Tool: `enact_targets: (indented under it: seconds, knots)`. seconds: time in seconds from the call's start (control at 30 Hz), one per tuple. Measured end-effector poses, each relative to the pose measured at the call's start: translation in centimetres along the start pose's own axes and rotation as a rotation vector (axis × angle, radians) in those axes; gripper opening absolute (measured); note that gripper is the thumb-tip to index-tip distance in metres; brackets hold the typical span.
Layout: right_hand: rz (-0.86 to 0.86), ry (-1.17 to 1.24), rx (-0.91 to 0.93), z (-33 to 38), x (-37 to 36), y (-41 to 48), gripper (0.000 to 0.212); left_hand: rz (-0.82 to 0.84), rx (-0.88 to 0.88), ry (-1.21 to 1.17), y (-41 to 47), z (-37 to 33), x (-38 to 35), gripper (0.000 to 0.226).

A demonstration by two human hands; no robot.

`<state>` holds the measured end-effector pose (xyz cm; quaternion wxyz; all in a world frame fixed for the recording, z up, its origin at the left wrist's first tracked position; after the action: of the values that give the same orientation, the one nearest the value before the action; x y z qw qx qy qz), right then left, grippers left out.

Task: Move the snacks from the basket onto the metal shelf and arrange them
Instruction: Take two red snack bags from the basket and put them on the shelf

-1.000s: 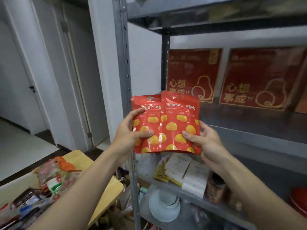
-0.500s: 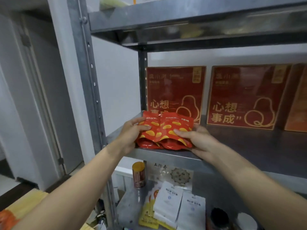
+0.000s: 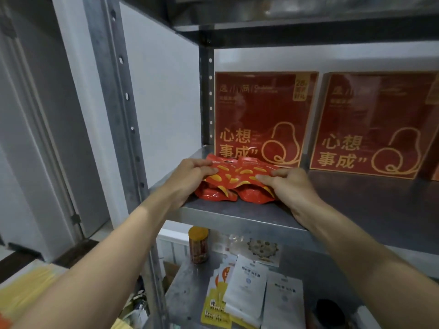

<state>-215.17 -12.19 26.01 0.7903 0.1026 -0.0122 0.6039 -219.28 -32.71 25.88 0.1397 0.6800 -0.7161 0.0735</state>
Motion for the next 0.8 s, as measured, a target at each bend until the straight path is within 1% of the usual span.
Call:
enact_targets:
  seconds: [0.13,0.27,0.37,0.43,0.5,0.53,0.6,0.67,0.8]
  knots:
    - [0.012,-0.047,-0.022,0.2,-0.1,-0.3,0.03,-0.021,0.007,0.019,0.0,0.2,-0.1,0.029]
    - [0.025,-0.066,-0.014,0.2,-0.1,-0.3,0.025,-0.034,0.004,0.042,-0.3,0.1,-0.1,0.029]
    - [0.04,-0.096,-0.004,0.2,-0.1,-0.4,0.024,-0.074,0.009,0.043,-0.6,-0.1,-0.1,0.027]
    - [0.05,-0.087,0.008,0.3,0.0,-0.5,0.023,-0.102,0.006,0.072,-0.7,-0.2,0.0,0.032]
    - [0.055,-0.063,0.024,0.5,0.1,-0.8,0.022,-0.132,-0.005,0.164,-1.1,-0.4,0.1,0.035]
    - [0.055,-0.04,0.037,0.6,0.2,-1.1,0.025,-0.139,-0.018,0.22,-1.5,-0.6,0.1,0.035]
    - [0.059,-0.043,0.077,1.0,0.5,-1.7,0.043,-0.131,-0.06,0.327,-2.6,-1.2,0.0,0.033]
    - [0.064,-0.174,0.194,1.4,1.0,-2.3,0.058,-0.12,-0.144,0.493,-4.1,-2.0,-0.2,0.033]
    - [0.22,-0.462,0.442,1.9,1.4,-4.2,0.071,-0.141,-0.343,0.819,-7.2,-3.3,-0.6,0.035]
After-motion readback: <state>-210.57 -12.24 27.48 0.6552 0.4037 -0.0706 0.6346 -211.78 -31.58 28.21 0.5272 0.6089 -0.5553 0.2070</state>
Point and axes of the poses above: each hand's wrist, its own y-axis towards the middle knuckle, its own x-axis out of the back of the hand, z = x × y, the point moved 1 cm from there along y, towards the middle knuckle, and after that the axes turned 11 degrees about y, right-handed, at the moved point
